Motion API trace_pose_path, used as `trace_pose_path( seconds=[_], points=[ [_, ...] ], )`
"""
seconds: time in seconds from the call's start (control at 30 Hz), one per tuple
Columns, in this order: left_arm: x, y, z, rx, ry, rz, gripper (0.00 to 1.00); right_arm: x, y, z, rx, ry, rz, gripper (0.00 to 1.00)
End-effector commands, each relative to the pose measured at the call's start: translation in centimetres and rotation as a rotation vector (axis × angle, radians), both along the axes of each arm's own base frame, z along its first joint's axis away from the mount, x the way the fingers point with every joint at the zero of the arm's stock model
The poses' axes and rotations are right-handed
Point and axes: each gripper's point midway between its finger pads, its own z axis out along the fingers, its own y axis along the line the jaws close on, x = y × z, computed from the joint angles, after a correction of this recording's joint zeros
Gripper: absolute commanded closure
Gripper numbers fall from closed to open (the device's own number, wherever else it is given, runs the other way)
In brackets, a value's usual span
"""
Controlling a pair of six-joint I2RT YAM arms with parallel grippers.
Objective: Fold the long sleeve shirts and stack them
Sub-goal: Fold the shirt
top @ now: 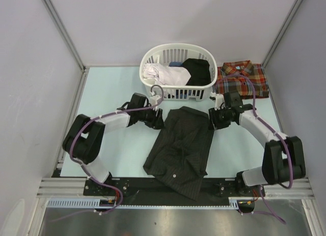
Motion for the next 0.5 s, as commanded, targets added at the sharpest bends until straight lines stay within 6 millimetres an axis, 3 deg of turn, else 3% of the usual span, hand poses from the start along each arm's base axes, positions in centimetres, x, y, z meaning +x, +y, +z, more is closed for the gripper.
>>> trace_pose_path(
  seconds=[0.0,0.1,0.23,0.37,0.47],
  points=[
    [4.2,-0.9,1.6,-0.101,0.033,0.173,0.48,1.5,-2.8,-1.2,0.026,0.143,-0.225,0.59],
    [4.5,-1.5,0.9,-0.122,0.078,0.183,0.48,0.6,-3.8,-2.8,0.079,0.249,-0.313,0.53],
    [4.4,-1.8,-0.6,-0.139,0.138,0.201,0.51,0.8,-2.9,-4.1,0.161,0.292,-0.322,0.53],
    [3.3,-1.3,-2.7,-0.127,0.244,0.246,0.63,2.4,-2.3,-5.6,0.179,0.267,-0.315,0.54],
    [2.6,-0.1,-3.9,-0.132,0.316,0.300,0.80,3.6,-1.1,-6.8,0.198,0.274,-0.287,0.63]
  ],
)
